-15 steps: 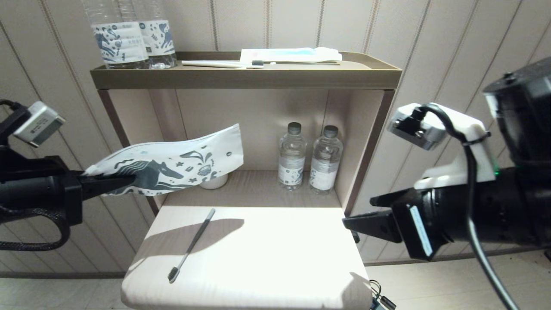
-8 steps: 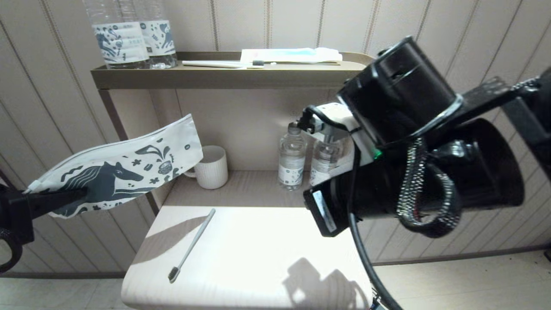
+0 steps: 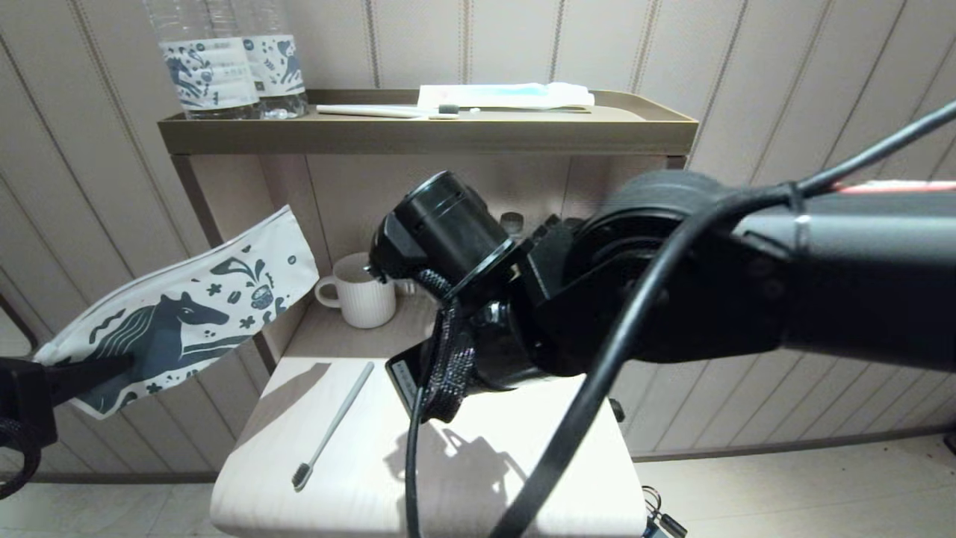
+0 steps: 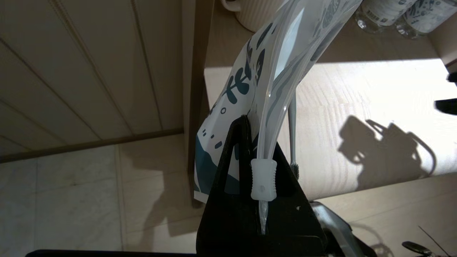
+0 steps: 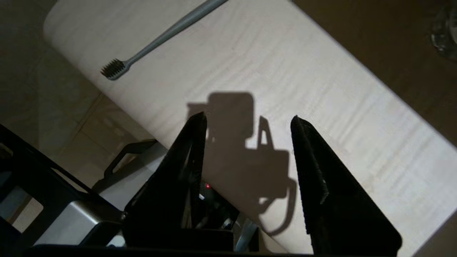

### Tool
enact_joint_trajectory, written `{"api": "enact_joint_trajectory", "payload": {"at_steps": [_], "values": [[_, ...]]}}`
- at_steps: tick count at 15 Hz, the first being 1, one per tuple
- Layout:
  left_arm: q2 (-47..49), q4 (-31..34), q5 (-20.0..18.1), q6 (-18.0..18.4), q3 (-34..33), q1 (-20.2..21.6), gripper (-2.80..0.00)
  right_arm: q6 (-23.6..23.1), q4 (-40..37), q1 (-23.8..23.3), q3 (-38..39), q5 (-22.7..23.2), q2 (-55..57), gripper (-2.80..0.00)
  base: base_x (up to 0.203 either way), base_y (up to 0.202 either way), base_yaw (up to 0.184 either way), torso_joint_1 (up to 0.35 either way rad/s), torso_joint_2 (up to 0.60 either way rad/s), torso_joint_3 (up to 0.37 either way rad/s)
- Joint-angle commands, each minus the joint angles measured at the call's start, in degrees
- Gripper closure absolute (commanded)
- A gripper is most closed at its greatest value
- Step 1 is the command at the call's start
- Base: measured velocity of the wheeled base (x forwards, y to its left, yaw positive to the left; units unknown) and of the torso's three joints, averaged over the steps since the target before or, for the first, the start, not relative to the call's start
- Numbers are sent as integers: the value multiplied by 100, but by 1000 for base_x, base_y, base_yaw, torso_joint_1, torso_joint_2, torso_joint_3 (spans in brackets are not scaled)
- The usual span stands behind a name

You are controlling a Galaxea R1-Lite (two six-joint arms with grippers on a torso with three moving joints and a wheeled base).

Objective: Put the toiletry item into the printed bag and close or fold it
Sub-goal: Pick up a toothbrush

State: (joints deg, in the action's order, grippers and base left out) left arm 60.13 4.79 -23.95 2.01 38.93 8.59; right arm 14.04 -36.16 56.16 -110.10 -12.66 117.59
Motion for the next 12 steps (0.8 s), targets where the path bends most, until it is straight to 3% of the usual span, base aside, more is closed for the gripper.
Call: {"api": "enact_joint_trajectory", "payload": {"at_steps": [1, 8, 12], "values": [[-177, 4, -13, -14, -148, -1, 0, 2, 193, 85, -46, 14, 395, -280, 0, 0, 0, 0, 0, 0], [-544, -26, -65, -34, -557, -7, 0, 76, 884, 294, -46, -89, 990, -280, 0, 0, 0, 0, 0, 0], [-709, -35, -111, -52, -700, -7, 0, 228, 1576, 306, -48, -679, 1454, -280, 0, 0, 0, 0, 0, 0]]}}
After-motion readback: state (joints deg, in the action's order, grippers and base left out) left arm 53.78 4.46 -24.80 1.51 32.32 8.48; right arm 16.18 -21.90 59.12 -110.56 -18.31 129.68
